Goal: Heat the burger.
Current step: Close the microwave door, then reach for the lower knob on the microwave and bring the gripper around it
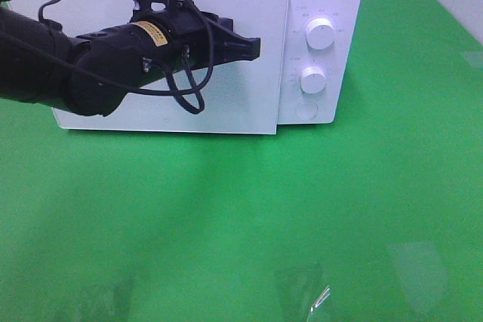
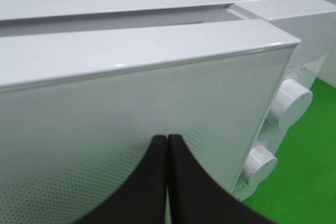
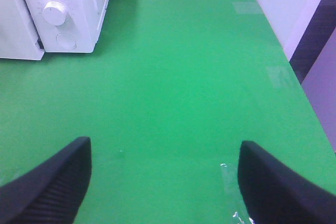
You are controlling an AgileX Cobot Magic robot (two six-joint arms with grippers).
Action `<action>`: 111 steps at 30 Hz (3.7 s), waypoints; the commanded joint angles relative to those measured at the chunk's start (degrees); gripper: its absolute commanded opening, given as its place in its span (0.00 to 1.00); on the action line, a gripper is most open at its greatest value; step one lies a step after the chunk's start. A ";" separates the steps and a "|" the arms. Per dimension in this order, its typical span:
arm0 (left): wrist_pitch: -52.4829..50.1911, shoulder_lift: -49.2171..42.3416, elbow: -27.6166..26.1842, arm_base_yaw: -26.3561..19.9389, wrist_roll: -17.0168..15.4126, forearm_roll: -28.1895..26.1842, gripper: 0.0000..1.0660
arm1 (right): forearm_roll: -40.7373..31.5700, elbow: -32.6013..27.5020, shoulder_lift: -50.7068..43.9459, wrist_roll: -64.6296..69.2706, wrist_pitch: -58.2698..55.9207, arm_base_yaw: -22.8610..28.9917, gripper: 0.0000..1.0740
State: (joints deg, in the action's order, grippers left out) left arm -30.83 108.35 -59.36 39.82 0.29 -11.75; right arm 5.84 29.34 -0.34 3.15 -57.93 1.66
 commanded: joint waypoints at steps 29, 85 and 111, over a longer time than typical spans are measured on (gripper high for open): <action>-0.29 3.55 -4.64 -2.18 3.84 -2.41 0.00 | -0.17 -0.17 -1.38 -0.17 0.69 -0.17 0.71; 54.37 -9.17 -7.45 0.23 7.79 -6.47 0.90 | -0.17 -0.17 -1.38 -0.17 0.69 -0.17 0.71; 93.51 -24.69 -3.04 -20.11 5.27 -4.93 0.89 | -0.17 -0.17 -1.38 -0.17 0.69 -0.17 0.71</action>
State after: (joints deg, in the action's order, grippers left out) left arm 62.11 84.28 -63.03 20.28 5.33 -16.73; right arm 5.84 29.34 -0.34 3.15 -57.93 1.66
